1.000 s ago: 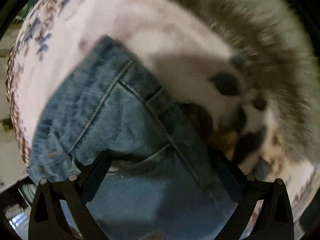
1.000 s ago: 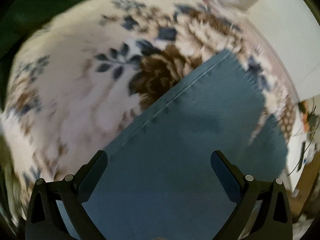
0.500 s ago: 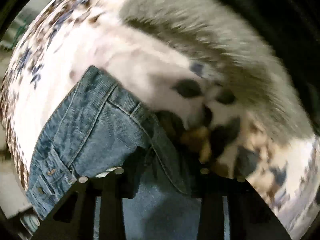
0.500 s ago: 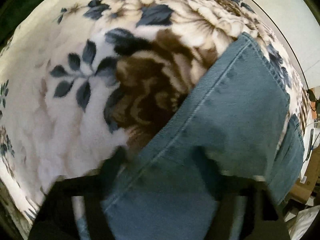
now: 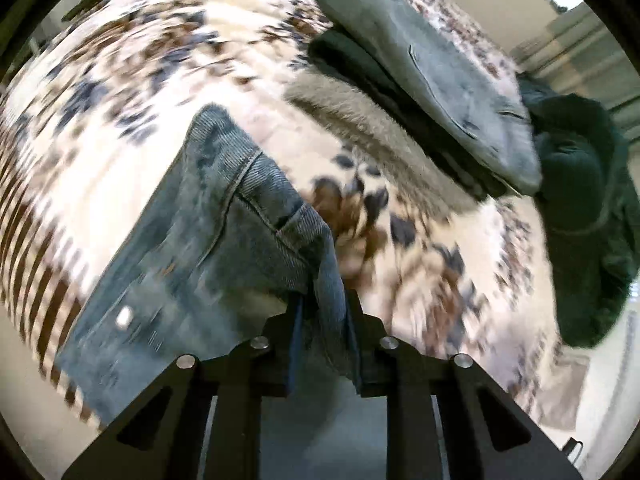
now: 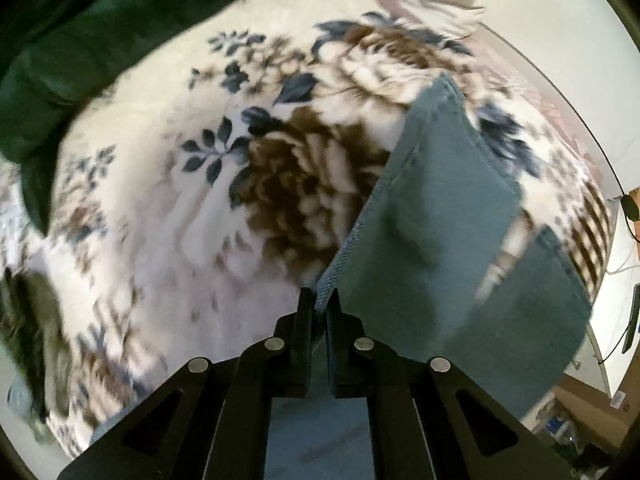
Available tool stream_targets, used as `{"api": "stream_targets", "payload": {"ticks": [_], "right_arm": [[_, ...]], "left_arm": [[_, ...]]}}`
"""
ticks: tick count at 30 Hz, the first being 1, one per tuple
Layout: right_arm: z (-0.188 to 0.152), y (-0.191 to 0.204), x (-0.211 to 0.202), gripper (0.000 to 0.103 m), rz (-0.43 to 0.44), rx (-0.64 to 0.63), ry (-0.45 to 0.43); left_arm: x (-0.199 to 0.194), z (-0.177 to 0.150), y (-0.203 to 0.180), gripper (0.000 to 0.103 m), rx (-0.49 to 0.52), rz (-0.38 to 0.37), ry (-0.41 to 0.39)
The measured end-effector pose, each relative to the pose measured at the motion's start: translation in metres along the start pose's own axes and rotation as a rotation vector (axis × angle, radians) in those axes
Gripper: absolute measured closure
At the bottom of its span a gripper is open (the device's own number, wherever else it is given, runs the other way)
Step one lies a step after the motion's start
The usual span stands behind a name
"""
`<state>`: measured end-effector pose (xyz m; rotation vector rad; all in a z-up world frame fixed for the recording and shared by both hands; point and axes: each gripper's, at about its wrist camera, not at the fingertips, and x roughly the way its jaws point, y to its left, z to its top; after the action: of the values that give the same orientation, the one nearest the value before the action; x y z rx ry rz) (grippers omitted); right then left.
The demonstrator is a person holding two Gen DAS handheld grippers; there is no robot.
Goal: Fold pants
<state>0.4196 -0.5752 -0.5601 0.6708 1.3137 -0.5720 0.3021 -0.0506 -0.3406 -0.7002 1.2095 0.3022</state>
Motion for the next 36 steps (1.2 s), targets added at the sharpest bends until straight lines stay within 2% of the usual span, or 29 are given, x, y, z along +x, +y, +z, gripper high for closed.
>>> {"api": "stream_targets", "payload": {"ticks": [1, 4, 5, 7, 10, 12, 15, 17, 19, 21, 24, 26, 28, 30, 32, 34, 35, 36], "right_arm": [[0.004, -0.008, -0.009, 0.097, 0.010, -0.008, -0.003], [-0.025, -0.047, -0.032, 0.098, 0.029, -0.026, -0.005], [-0.035, -0.059, -0.035, 0.098, 0.029, -0.028, 0.002], [-0.055, -0.086, -0.036, 0.098, 0.026, -0.035, 0.016], [-0.076, -0.121, -0.021, 0.098, -0.011, -0.054, 0.050], [-0.083, -0.135, 0.000, 0.098, -0.029, -0.070, 0.099], [-0.091, -0.156, 0.031, 0.095, -0.015, -0.060, 0.201], [-0.095, -0.180, 0.041, 0.084, 0.030, 0.010, 0.258], [-0.095, -0.206, 0.036, 0.073, 0.074, 0.102, 0.249], [-0.091, -0.231, 0.024, 0.050, 0.103, 0.185, 0.207], [-0.080, -0.268, 0.005, 0.044, 0.164, 0.310, 0.113], [-0.069, -0.288, 0.001, 0.044, 0.187, 0.369, 0.076], [-0.061, -0.302, 0.004, 0.044, 0.174, 0.407, 0.064], [-0.055, -0.306, 0.012, 0.044, 0.114, 0.418, 0.100], [-0.056, -0.309, 0.021, 0.045, 0.102, 0.450, 0.112], [-0.062, -0.313, 0.028, 0.074, 0.117, 0.471, 0.109], [-0.064, -0.315, 0.029, 0.088, 0.097, 0.464, 0.124], [-0.067, -0.316, 0.030, 0.088, 0.102, 0.465, 0.124]], "left_arm": [[-0.010, -0.015, 0.014, 0.087, -0.007, -0.011, 0.006], [-0.027, -0.057, 0.063, 0.089, -0.060, -0.041, 0.049], [-0.013, -0.057, 0.087, 0.089, -0.085, -0.046, 0.067], [-0.002, -0.079, 0.122, 0.092, -0.125, -0.037, 0.100], [0.035, -0.088, 0.176, 0.093, -0.207, -0.011, 0.139], [0.053, -0.094, 0.198, 0.093, -0.257, 0.003, 0.140], [0.073, -0.096, 0.219, 0.089, -0.342, -0.031, 0.144], [0.073, -0.095, 0.226, 0.088, -0.354, -0.053, 0.143], [0.070, -0.096, 0.224, 0.086, -0.336, -0.046, 0.133], [0.065, -0.099, 0.225, 0.083, -0.314, -0.031, 0.127], [0.062, -0.103, 0.227, 0.070, -0.284, -0.018, 0.120], [0.063, -0.103, 0.217, 0.058, -0.261, 0.004, 0.117], [0.065, -0.104, 0.210, 0.037, -0.243, 0.000, 0.116], [0.072, -0.102, 0.199, 0.036, -0.216, 0.007, 0.110], [0.081, -0.101, 0.195, 0.036, -0.203, 0.038, 0.117], [0.094, -0.100, 0.198, 0.036, -0.216, 0.052, 0.132], [0.101, -0.099, 0.200, 0.036, -0.227, 0.069, 0.144], [0.108, -0.097, 0.205, 0.036, -0.255, 0.070, 0.152]]}}
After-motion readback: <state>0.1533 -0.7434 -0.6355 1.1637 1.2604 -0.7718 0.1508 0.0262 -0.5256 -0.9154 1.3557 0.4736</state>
